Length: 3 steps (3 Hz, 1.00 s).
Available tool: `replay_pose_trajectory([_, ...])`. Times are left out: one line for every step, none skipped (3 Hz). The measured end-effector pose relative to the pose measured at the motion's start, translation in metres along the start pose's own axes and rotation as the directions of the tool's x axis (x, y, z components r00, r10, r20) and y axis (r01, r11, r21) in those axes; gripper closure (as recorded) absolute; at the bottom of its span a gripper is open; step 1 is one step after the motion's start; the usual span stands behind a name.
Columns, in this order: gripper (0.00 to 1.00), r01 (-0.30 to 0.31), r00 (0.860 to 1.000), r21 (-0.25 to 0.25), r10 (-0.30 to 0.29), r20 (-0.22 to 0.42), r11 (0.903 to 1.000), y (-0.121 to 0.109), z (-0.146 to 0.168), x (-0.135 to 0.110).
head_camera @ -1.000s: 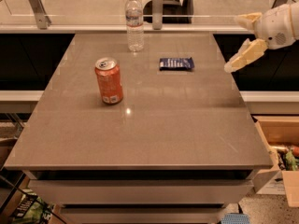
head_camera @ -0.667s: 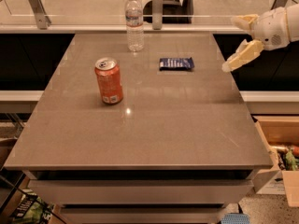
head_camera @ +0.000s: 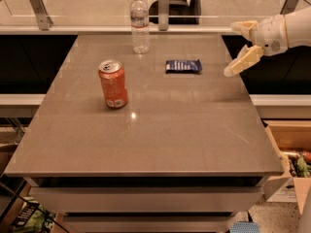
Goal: Pick rxbar blueberry
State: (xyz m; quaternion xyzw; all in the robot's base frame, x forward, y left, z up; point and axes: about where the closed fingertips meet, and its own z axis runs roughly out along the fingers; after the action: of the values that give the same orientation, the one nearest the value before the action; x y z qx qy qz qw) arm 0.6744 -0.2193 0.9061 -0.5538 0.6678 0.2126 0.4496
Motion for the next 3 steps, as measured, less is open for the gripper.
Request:
replay_pose_trajectory([0.00, -0.006, 1.000, -0.026, 0.007, 0.018, 0.9996, -0.003, 0.014, 0.005])
replay_pose_trajectory([0.00, -0.013, 0.999, -0.042, 0.015, 0.031, 0.9990, -0.006, 0.023, 0.008])
replay_pose_trajectory([0.00, -0.019, 0.998, -0.053, 0.022, 0.053, 0.9984, -0.009, 0.031, 0.011])
